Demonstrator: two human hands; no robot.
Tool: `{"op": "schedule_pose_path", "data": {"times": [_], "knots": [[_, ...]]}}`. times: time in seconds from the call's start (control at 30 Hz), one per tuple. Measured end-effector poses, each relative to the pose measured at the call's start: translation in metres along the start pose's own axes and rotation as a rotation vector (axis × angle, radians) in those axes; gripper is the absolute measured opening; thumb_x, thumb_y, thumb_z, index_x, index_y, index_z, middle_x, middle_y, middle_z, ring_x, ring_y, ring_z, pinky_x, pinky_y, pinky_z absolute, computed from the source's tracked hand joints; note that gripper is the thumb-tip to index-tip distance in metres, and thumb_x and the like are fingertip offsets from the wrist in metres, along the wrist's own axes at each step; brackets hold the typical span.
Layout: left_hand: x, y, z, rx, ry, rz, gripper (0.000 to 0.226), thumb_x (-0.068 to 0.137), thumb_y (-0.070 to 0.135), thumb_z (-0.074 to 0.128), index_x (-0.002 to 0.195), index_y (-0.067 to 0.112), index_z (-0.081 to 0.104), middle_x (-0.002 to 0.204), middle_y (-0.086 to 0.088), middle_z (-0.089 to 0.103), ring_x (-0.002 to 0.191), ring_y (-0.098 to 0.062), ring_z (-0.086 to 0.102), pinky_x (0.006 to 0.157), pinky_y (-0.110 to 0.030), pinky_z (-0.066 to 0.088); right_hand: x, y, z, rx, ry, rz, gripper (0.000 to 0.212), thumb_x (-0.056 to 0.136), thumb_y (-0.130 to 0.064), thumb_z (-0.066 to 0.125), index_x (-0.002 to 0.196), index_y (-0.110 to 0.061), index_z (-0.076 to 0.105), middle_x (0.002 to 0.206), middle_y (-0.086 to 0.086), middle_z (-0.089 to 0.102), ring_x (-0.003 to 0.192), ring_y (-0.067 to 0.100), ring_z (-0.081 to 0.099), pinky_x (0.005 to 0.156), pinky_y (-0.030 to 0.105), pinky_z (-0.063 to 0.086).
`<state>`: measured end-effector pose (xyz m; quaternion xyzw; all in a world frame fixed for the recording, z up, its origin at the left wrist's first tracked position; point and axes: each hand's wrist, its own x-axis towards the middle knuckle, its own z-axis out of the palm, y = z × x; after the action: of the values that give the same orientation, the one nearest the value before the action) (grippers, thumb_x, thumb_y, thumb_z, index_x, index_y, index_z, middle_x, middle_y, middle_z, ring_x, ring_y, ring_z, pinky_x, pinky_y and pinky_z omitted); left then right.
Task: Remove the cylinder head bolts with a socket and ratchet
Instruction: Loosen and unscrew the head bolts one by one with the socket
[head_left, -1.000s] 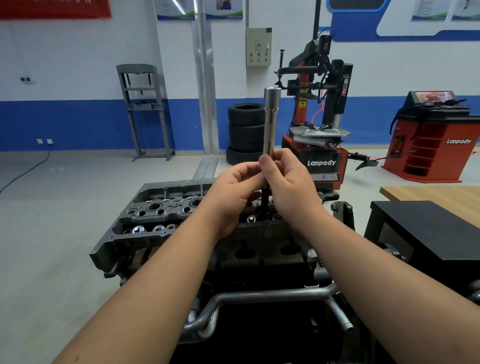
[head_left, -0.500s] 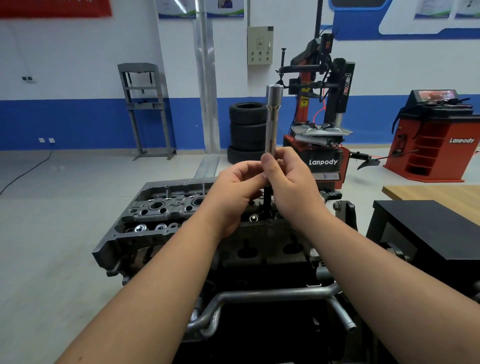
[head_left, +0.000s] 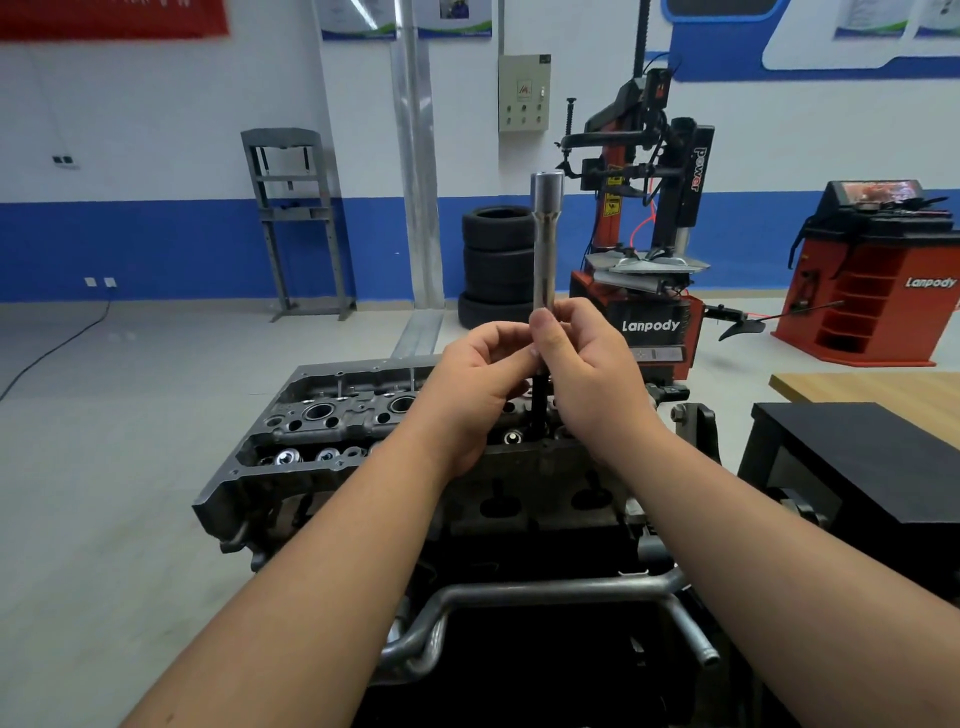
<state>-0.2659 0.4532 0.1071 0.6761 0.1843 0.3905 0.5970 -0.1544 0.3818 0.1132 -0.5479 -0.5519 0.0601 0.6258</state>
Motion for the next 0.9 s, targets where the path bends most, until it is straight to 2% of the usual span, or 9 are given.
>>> {"op": "schedule_pose_path", "data": {"times": [0.17, 0.3, 0.4, 0.47, 0.57, 0.7, 0.83, 0.9], "knots": [[0.0014, 0.0011, 0.0001, -0.038, -0.038, -0.026, 0.020, 0.107, 0.021, 0.053, 0.115, 0.019, 0.071, 0.107, -0.003, 0.078, 0.104, -0.018, 0.073, 0.091, -0.031, 0.059, 0.0002, 0.0003, -0.0002, -0.023, 0.021, 0.001, 0.024, 0.107, -0.028, 0.044, 0.102, -0.022, 0.066, 0.086, -0.008, 0.067, 0.081, -0.001, 0.061, 0.067, 0.011, 0.046], [0.0010, -0.0006, -0.0007, -0.028, -0.017, 0.000, 0.020, 0.099, 0.026, 0.064, 0.115, 0.016, 0.070, 0.110, -0.006, 0.077, 0.111, -0.027, 0.070, 0.101, -0.044, 0.056, -0.0014, -0.0010, 0.0006, 0.007, -0.006, -0.003, 0.019, 0.105, -0.034, 0.049, 0.110, -0.023, 0.063, 0.091, -0.005, 0.070, 0.087, 0.003, 0.065, 0.073, 0.016, 0.052], [0.0000, -0.0005, -0.0008, -0.030, -0.013, 0.008, 0.032, 0.087, 0.033, 0.071, 0.113, 0.015, 0.069, 0.108, -0.003, 0.078, 0.108, -0.023, 0.072, 0.103, -0.045, 0.055, -0.0022, -0.0006, 0.0020, 0.007, 0.007, 0.009, 0.020, 0.100, -0.040, 0.055, 0.110, -0.023, 0.055, 0.092, 0.001, 0.069, 0.084, 0.011, 0.067, 0.074, 0.025, 0.056], [0.0003, -0.0004, -0.0009, -0.027, -0.027, 0.010, 0.027, 0.092, 0.026, 0.070, 0.116, 0.014, 0.069, 0.110, -0.003, 0.078, 0.109, -0.021, 0.072, 0.101, -0.042, 0.055, -0.0021, 0.0004, 0.0020, -0.005, 0.028, -0.008, 0.016, 0.101, -0.037, 0.056, 0.106, -0.022, 0.056, 0.090, 0.001, 0.068, 0.082, 0.010, 0.067, 0.071, 0.021, 0.055], [0.0014, 0.0003, -0.0017, -0.010, -0.061, 0.008, 0.022, 0.100, 0.018, 0.063, 0.120, 0.015, 0.069, 0.112, -0.001, 0.077, 0.110, -0.017, 0.072, 0.095, -0.033, 0.057, -0.0006, 0.0019, 0.0007, -0.022, 0.036, -0.010, 0.011, 0.103, -0.033, 0.053, 0.103, -0.024, 0.059, 0.088, -0.008, 0.067, 0.083, 0.000, 0.064, 0.066, 0.010, 0.049], [0.0026, 0.0002, -0.0020, -0.043, -0.056, -0.021, 0.021, 0.105, 0.020, 0.055, 0.119, 0.019, 0.070, 0.111, -0.002, 0.077, 0.108, -0.019, 0.072, 0.092, -0.031, 0.058, 0.0009, 0.0029, -0.0002, -0.024, 0.025, 0.007, 0.017, 0.105, -0.031, 0.048, 0.107, -0.024, 0.063, 0.090, -0.011, 0.067, 0.085, -0.004, 0.062, 0.068, 0.009, 0.048], [0.0019, -0.0019, -0.0024, -0.041, -0.022, 0.008, 0.018, 0.098, 0.024, 0.066, 0.113, 0.016, 0.072, 0.106, -0.002, 0.078, 0.104, -0.019, 0.073, 0.094, -0.035, 0.057, -0.0005, 0.0020, 0.0022, 0.029, -0.006, 0.008, 0.017, 0.105, -0.034, 0.049, 0.111, -0.025, 0.061, 0.091, -0.007, 0.069, 0.087, 0.000, 0.065, 0.071, 0.013, 0.051], [0.0007, -0.0022, -0.0020, -0.062, -0.010, 0.023, 0.033, 0.084, 0.032, 0.075, 0.111, 0.013, 0.071, 0.103, -0.002, 0.079, 0.103, -0.019, 0.074, 0.093, -0.036, 0.056, -0.0011, 0.0014, 0.0031, 0.030, -0.006, 0.012, 0.017, 0.102, -0.039, 0.053, 0.111, -0.026, 0.056, 0.091, -0.002, 0.070, 0.085, 0.006, 0.067, 0.073, 0.018, 0.054]]}}
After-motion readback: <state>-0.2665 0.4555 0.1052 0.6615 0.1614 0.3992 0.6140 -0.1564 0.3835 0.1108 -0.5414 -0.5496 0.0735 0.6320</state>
